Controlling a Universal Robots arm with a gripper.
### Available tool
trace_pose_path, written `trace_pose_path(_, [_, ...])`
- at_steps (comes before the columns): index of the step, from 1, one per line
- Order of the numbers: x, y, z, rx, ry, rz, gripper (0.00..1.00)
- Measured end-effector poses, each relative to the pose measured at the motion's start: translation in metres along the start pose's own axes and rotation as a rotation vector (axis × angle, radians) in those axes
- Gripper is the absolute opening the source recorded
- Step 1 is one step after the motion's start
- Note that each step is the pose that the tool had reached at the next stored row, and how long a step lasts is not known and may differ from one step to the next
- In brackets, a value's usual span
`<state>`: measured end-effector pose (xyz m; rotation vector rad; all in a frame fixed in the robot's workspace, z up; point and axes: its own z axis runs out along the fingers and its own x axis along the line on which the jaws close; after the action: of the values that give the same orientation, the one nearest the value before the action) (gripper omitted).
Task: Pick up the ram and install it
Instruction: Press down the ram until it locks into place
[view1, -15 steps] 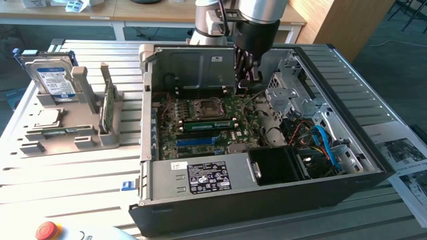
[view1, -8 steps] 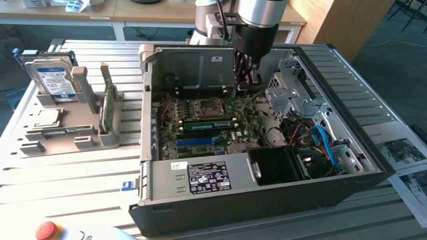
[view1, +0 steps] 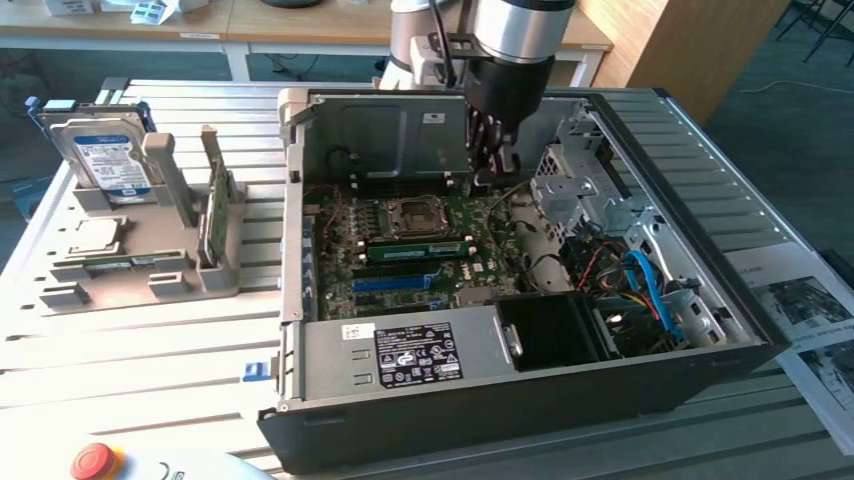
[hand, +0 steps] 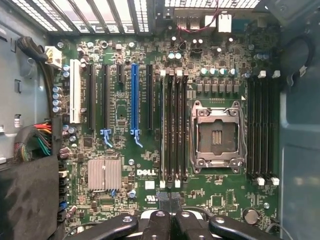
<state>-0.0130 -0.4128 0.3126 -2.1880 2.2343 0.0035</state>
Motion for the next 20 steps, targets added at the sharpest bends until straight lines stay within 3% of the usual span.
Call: trace_pose_path(20, [0.0, 0.0002, 0.0214, 0.0, 0.0001, 0.0, 0.1])
